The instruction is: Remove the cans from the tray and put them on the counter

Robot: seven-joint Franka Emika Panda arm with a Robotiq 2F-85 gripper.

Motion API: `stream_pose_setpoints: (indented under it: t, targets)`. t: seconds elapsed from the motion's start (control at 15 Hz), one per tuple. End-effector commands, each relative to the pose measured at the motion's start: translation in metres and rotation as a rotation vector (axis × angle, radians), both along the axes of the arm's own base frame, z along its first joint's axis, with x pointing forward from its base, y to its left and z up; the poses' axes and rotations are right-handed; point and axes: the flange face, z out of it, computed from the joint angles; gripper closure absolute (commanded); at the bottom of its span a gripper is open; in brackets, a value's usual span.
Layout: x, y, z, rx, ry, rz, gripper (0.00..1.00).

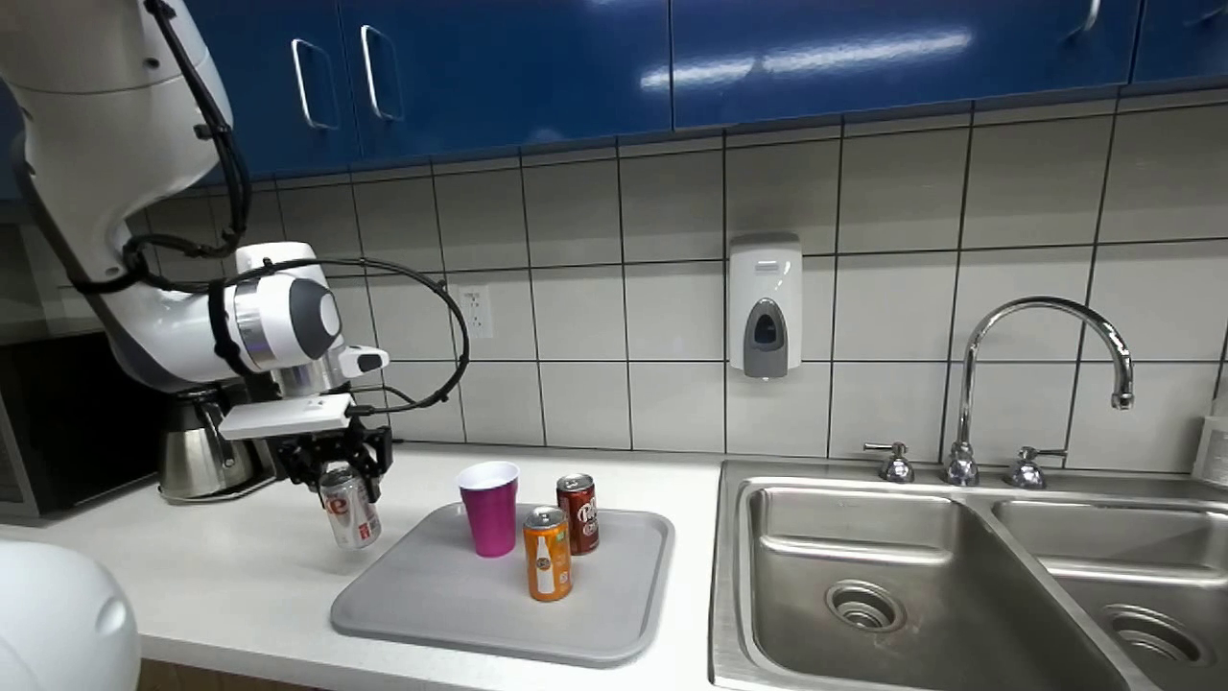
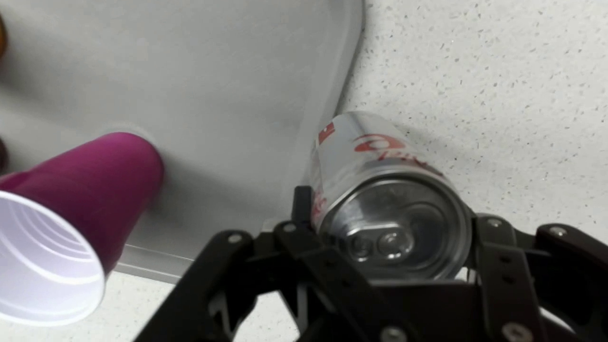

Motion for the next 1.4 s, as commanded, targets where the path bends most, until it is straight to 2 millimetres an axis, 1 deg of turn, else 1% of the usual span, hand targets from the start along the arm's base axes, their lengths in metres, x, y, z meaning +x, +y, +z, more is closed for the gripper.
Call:
stream_pose_setpoints:
  t: [0.0,0.27,0.73,1.33]
  targets:
    - [0.014,0.015,0.005,-0.036,-0.001,0.002,0.62]
    - [0.023,0.022,0.001,-0.042,-0.003,0.023,0.62]
    - [0.033,0.040,-0.024,-0.033,0.031,0.041,0.62]
    - [0.039,0.047,-0.045,-0.061,0.064,0.046,0.62]
